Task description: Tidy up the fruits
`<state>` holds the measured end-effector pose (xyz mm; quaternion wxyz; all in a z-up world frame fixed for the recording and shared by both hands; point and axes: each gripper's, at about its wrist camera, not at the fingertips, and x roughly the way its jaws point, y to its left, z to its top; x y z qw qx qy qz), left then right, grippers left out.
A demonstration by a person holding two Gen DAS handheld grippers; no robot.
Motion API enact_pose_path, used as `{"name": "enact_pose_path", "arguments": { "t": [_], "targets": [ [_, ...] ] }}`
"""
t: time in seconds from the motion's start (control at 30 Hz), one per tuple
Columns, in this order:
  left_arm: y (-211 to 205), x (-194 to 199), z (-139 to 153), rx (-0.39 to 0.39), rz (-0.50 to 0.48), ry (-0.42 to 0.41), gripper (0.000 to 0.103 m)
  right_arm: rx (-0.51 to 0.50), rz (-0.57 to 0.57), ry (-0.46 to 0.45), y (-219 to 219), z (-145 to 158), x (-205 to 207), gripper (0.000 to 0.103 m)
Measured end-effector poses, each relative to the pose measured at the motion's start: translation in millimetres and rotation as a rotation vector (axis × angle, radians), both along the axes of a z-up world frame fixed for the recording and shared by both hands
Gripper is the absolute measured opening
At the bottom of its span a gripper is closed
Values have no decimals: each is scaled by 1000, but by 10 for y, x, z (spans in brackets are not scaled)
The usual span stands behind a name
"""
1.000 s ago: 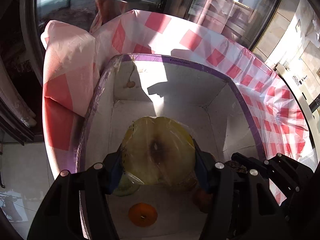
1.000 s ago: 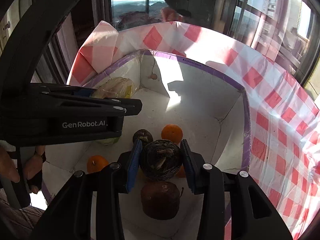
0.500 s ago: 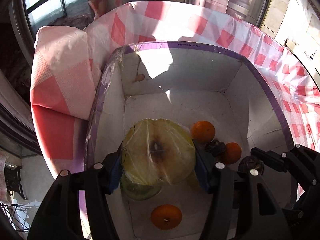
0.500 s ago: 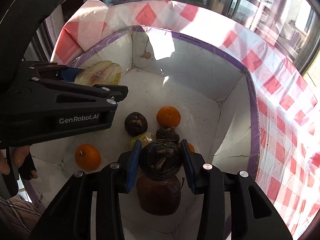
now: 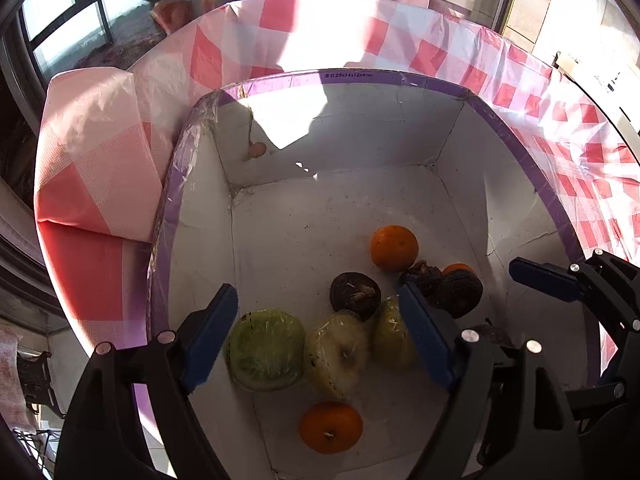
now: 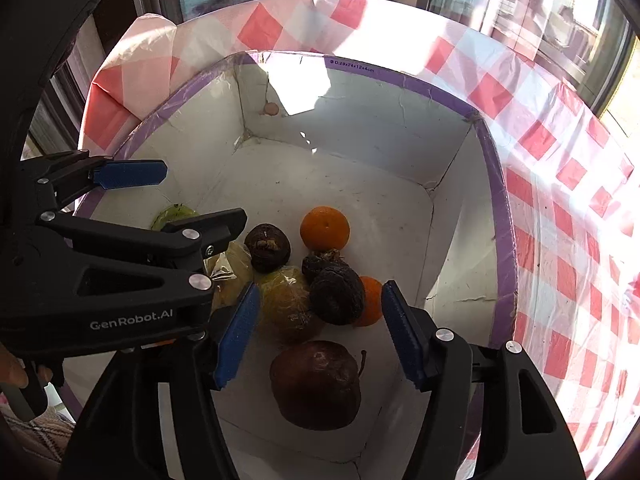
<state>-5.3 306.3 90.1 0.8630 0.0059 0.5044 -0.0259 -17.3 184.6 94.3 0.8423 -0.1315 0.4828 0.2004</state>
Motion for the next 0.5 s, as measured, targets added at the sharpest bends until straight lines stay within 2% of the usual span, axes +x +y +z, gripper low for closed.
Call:
{"name": "enact_pose_path", "arguments": {
  "t": [0.1, 0.17, 0.2, 0.3, 0.37, 0.5],
  "targets": [
    [-21, 2, 4, 35, 13, -2, 83, -1, -6, 1, 0, -1, -9, 66],
    [-23, 6, 16, 123, 68, 3, 87, 1, -7, -9, 1, 10, -24, 70],
    [-21, 10, 26, 137, 74, 4, 87, 2, -9, -13, 0, 14, -33, 72],
    [-15, -16, 55, 133, 67, -6, 87, 10, -15, -11, -12, 13, -39, 74],
    [-22, -33, 80, 175, 82, -11, 92, 10, -21, -5, -19, 12, -36, 77],
    [14, -50, 115, 139, 65, -10, 95, 10, -45, 1, -36, 9, -25, 82]
  ]
}}
